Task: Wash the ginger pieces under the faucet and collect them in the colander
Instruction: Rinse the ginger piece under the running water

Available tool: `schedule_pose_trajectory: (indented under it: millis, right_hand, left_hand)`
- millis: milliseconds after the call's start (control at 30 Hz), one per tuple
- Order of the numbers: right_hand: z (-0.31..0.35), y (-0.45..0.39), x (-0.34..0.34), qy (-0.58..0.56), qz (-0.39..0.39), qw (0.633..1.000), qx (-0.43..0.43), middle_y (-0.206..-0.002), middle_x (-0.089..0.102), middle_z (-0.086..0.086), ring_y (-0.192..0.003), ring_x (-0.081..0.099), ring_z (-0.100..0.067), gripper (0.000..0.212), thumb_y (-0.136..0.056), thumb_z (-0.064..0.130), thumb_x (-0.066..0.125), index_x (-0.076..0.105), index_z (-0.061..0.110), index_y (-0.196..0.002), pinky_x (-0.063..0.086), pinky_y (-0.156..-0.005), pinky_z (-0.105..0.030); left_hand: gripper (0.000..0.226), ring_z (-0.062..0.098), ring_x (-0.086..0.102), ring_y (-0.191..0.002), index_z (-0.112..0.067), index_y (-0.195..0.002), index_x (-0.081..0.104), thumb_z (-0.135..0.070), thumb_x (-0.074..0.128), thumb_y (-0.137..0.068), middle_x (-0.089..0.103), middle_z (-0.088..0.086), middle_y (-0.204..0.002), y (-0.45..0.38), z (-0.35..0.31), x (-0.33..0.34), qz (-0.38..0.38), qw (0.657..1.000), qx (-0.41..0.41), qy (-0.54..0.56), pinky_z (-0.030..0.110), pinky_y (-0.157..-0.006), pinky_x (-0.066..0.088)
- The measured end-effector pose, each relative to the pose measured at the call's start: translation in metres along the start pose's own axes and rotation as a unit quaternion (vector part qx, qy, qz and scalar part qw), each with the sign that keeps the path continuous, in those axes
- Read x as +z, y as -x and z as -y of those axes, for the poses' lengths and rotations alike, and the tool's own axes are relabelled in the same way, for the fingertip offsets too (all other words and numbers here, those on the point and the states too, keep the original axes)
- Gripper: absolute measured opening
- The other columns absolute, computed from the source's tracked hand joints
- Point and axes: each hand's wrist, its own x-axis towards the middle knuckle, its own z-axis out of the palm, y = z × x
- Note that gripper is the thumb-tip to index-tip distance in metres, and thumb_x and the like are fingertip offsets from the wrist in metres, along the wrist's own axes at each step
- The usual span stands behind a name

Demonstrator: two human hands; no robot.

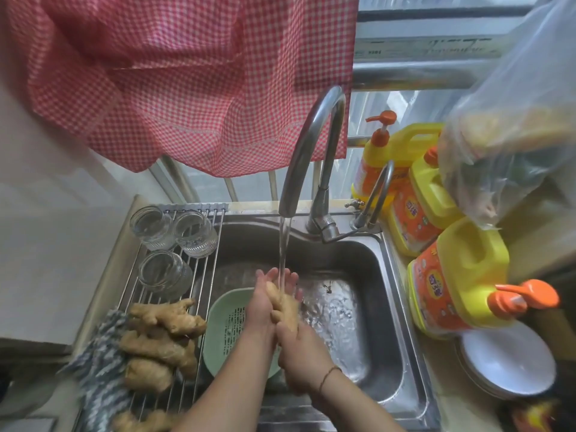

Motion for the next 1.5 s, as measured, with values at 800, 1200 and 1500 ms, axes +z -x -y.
schedule_pose_trajectory:
  millis: [800,1200,1500]
  right_hand:
    - [0.004,-0.032,-0.020,-0.114,0.163,0.980,-0.014,-0.065,0.042,-0.003,-0.041,0.034,-0.010,0.014,-0.099,0.017,0.040,0.051,0.008,-0.098,0.028,-0.040,-0.024]
    - [-0.008,-0.021,-0.019,0.137,-0.053,0.971,-0.191,-0.072,0.063,0.005,-0.064,0.055,-0.008,0.024,-0.098,0.031,0.048,0.062,0.016,-0.085,0.042,-0.055,-0.018]
    - [-0.005,-0.014,-0.022,0.247,-0.058,0.946,-0.202,-0.079,0.058,0.011,-0.070,0.055,-0.007,0.017,-0.091,0.045,0.051,0.052,0.030,-0.083,0.042,-0.060,-0.023]
  left_hand:
    - [0.037,0.018,0.066,-0.068,-0.007,-0.102,0.059,-0.041,0.045,-0.100,0.066,0.006,-0.072,0.000,-0.012,-0.006,0.019,0.996,-0.029,-0.080,0.036,-0.068,0.057]
    - [0.039,0.016,0.064,-0.081,-0.004,-0.127,0.055,-0.032,0.041,-0.104,0.064,0.008,-0.099,-0.004,-0.021,0.005,-0.004,0.999,0.028,-0.038,0.031,-0.069,0.055]
    - [0.040,0.025,0.065,-0.101,-0.001,-0.138,0.046,-0.022,0.042,-0.104,0.055,0.015,-0.135,0.000,-0.015,-0.001,-0.002,1.000,0.019,0.018,0.036,-0.070,0.061]
